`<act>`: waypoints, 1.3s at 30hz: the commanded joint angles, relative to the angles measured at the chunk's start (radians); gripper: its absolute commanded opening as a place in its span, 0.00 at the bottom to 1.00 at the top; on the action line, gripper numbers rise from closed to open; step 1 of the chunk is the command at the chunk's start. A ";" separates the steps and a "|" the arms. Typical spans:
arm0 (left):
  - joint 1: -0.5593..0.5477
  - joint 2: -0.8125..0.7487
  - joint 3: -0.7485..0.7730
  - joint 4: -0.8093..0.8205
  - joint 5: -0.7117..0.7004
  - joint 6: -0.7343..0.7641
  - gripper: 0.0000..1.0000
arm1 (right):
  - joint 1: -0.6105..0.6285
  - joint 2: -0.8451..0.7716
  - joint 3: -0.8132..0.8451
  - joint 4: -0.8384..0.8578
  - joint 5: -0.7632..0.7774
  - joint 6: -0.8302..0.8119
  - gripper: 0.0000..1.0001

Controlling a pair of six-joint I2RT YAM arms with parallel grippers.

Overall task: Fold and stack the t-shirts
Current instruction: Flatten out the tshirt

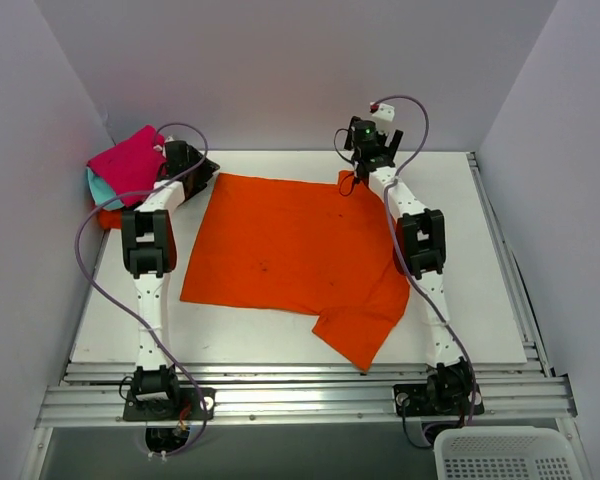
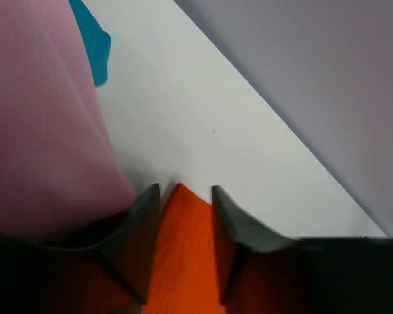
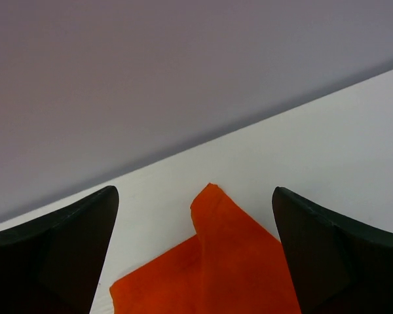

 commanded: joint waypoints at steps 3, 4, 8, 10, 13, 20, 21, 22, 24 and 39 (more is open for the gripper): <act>0.055 0.075 0.169 -0.068 0.053 -0.073 0.60 | 0.014 0.008 0.050 0.088 0.115 -0.024 1.00; 0.054 0.062 0.169 -0.074 0.052 -0.071 0.65 | 0.017 -0.013 0.042 0.080 0.126 -0.035 1.00; 0.049 -0.007 0.169 -0.085 0.050 -0.073 0.69 | 0.048 -0.144 -0.068 0.089 0.215 -0.107 1.00; 0.040 -0.063 0.159 -0.088 0.048 -0.074 0.69 | 0.057 -0.259 -0.186 0.091 0.263 -0.110 1.00; 0.028 -0.145 0.123 -0.082 0.052 -0.070 0.69 | 0.059 -0.446 -0.379 0.103 0.306 -0.113 1.00; 0.014 -0.409 -0.072 -0.078 0.073 -0.044 0.69 | 0.080 -0.858 -0.675 -0.004 0.373 -0.116 1.00; 0.014 -0.482 -0.105 -0.071 0.073 -0.045 0.69 | 0.080 -0.932 -0.688 -0.042 0.366 -0.093 1.00; 0.014 -0.520 -0.133 -0.074 0.071 -0.039 0.68 | 0.080 -0.963 -0.691 -0.138 0.358 -0.035 1.00; 0.014 -0.633 -0.220 -0.105 0.065 -0.021 0.68 | 0.080 -1.058 -0.700 -0.251 0.311 0.023 1.00; -0.104 -1.461 -1.076 -0.548 -0.211 0.216 0.60 | 0.189 -1.495 -1.110 -0.942 -0.280 0.459 0.97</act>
